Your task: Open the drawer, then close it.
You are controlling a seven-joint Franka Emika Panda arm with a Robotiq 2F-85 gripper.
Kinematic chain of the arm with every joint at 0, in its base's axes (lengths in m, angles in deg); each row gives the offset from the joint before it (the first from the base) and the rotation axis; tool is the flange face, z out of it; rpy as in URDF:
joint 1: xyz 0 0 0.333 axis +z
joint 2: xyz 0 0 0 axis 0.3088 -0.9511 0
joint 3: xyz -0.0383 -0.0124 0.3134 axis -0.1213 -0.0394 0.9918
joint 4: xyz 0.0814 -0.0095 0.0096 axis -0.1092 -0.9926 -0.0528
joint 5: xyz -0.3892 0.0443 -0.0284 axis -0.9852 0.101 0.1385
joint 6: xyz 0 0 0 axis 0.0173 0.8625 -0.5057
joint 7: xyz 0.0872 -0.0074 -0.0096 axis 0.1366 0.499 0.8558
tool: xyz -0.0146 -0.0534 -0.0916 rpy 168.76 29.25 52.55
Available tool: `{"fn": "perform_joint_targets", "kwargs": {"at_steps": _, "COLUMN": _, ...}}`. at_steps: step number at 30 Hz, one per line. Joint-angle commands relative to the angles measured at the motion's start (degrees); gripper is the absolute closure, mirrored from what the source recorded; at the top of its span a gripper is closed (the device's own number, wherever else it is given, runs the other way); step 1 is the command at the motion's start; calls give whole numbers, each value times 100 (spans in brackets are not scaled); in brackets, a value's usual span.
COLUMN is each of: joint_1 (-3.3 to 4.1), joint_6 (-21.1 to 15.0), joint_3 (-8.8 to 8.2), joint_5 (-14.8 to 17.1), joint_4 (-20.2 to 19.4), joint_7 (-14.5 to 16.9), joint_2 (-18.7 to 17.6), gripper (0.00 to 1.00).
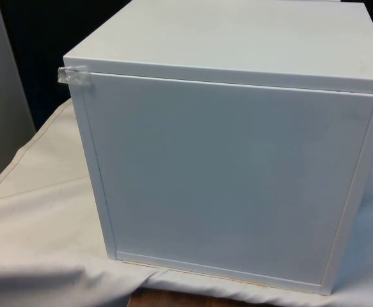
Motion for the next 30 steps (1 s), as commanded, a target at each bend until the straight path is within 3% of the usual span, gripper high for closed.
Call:
{"fn": "perform_joint_targets", "kwargs": {"at_steps": 1, "joint_1": -17, "joint_6": 0, "joint_3": 0, "joint_5": -17, "joint_4": 97, "joint_7": -46, "joint_2": -80, "gripper": 100}}
{"fn": "perform_joint_targets", "kwargs": {"at_steps": 30, "joint_1": 63, "joint_6": -34, "joint_3": -40, "joint_5": 40, "joint_4": 1031, "joint_7": -556, "joint_2": -1094, "gripper": 100}}
